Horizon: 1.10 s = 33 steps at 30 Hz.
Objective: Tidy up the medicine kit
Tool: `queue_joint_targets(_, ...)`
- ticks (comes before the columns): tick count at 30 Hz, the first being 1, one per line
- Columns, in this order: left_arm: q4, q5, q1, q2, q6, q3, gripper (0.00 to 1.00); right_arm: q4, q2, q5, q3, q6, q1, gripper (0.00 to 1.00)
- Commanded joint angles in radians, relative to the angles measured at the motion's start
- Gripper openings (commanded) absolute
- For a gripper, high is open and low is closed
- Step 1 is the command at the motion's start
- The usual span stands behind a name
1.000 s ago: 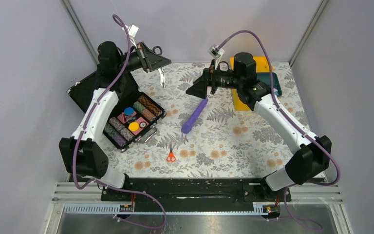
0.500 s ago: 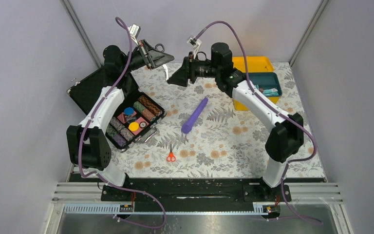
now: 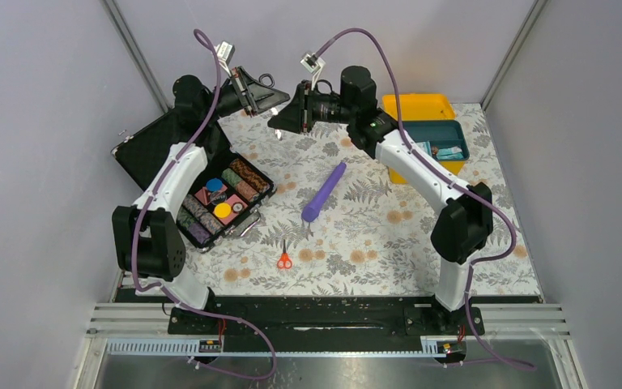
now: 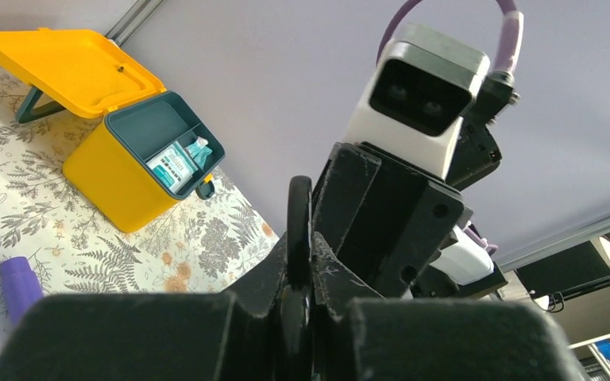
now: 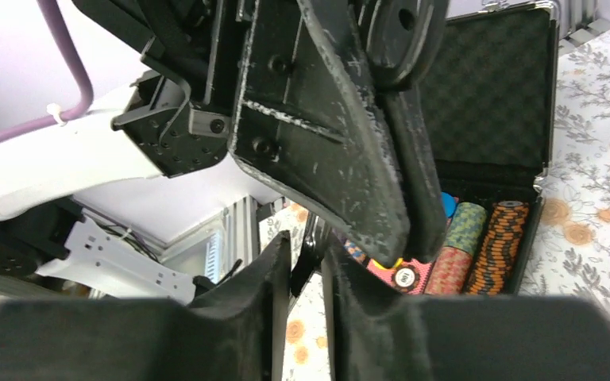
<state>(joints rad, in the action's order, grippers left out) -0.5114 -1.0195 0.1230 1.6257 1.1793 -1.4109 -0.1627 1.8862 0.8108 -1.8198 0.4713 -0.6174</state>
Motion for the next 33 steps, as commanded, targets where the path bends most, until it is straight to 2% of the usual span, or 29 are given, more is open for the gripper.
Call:
queue_joint_targets(1, -0.029, -0.016, -0.004, 0.001, -0.021, -0.018, 0.00, -0.058, -0.009, -0.005, -0.029, 0.014, -0.005, 0.18)
queue_joint_targets(3, -0.024, -0.014, -0.004, 0.003, -0.027, -0.016, 0.02, -0.057, -0.014, -0.008, -0.019, 0.011, -0.004, 0.05)
queue_joint_targets(4, -0.019, -0.013, -0.004, 0.003, -0.034, -0.017, 0.18, -0.055, -0.017, -0.011, -0.014, 0.006, -0.003, 0.00)
queue_joint_targets(6, 0.007, -0.008, -0.004, 0.004, -0.059, -0.017, 0.59, -0.048, -0.029, -0.012, 0.000, -0.008, 0.001, 0.00)
queue_joint_targets(7, 0.027, -0.005, -0.006, 0.001, -0.077, -0.016, 0.72, -0.037, -0.039, -0.012, 0.009, -0.022, 0.007, 0.00)
queue_joint_targets(8, 0.043, -0.002, -0.009, -0.003, -0.095, -0.013, 0.91, -0.025, -0.052, -0.010, 0.022, -0.041, 0.015, 0.00)
queue_joint_targets(9, 0.056, -0.002, -0.013, -0.010, -0.115, -0.007, 0.98, -0.012, -0.069, -0.010, 0.040, -0.059, 0.028, 0.00)
queue_joint_targets(12, 0.096, -0.017, -0.028, -0.042, -0.179, 0.016, 0.99, 0.098, -0.133, -0.028, 0.107, -0.185, 0.092, 0.00)
queue_joint_targets(15, 0.120, -0.049, -0.041, -0.083, -0.231, 0.056, 0.99, 0.282, -0.214, -0.058, 0.170, -0.422, 0.189, 0.00)
queue_joint_targets(16, 0.139, -0.056, -0.043, -0.097, -0.257, 0.068, 0.99, 0.338, -0.242, -0.072, 0.193, -0.540, 0.226, 0.00)
queue_joint_targets(19, 0.342, -0.055, -0.043, -0.128, -0.412, 0.061, 0.99, 0.480, -0.327, -0.158, 0.267, -0.908, 0.348, 0.00)
queue_joint_targets(22, 0.473, -0.032, -0.046, -0.153, -0.535, 0.058, 0.99, 0.534, -0.365, -0.242, 0.315, -1.194, 0.463, 0.00)
queue_joint_targets(24, 0.508, -0.028, -0.049, -0.163, -0.566, 0.062, 0.99, 0.574, -0.360, -0.298, 0.312, -1.374, 0.525, 0.00)
queue_joint_targets(28, 0.545, -0.020, -0.059, -0.172, -0.594, 0.073, 0.99, 0.605, -0.296, -0.349, 0.269, -1.626, 0.646, 0.00)
queue_joint_targets(33, 0.584, 0.004, -0.065, -0.175, -0.611, 0.068, 0.99, 0.666, -0.186, -0.396, 0.184, -1.910, 0.704, 0.00)
